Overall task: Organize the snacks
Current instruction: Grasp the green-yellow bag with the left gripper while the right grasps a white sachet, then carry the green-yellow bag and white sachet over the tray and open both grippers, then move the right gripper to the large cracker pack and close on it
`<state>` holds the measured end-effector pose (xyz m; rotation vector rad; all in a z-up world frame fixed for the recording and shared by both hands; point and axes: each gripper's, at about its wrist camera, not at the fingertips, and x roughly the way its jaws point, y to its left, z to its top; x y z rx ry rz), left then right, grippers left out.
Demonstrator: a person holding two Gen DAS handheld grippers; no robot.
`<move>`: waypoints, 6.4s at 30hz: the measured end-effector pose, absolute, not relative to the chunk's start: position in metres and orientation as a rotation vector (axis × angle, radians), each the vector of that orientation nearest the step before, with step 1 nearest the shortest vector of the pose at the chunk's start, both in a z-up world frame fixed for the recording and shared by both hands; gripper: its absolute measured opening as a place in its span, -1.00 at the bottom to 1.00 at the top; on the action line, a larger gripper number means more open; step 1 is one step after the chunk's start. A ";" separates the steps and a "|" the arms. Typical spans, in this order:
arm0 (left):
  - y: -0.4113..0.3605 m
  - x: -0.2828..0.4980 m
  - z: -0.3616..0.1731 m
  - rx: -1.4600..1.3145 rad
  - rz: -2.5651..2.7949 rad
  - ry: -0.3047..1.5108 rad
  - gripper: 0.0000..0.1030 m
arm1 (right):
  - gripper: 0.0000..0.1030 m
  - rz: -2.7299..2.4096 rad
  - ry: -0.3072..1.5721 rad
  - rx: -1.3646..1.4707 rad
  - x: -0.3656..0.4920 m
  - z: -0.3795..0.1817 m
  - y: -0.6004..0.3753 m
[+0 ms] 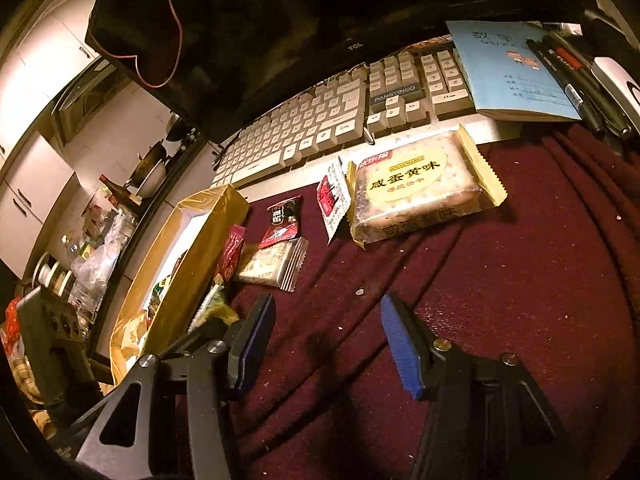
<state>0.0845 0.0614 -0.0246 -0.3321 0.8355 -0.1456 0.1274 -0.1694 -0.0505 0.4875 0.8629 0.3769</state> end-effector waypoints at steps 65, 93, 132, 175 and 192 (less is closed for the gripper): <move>0.243 0.123 0.036 -0.464 0.115 0.755 -0.32 | -0.47 0.642 0.935 0.215 0.226 0.015 0.019; 0.210 0.102 0.046 -0.310 0.291 0.659 0.67 | 0.28 0.593 0.913 0.156 0.216 0.023 0.029; 0.079 0.061 0.013 -0.326 -0.133 0.759 0.67 | 0.40 0.333 1.015 0.352 0.185 -0.014 -0.176; 0.072 0.094 0.017 -0.159 -0.120 0.832 0.67 | 0.57 0.273 0.938 0.114 0.138 -0.043 -0.136; 0.039 0.162 -0.007 0.062 -0.184 1.005 0.12 | 0.36 0.256 0.883 0.193 0.134 -0.045 -0.153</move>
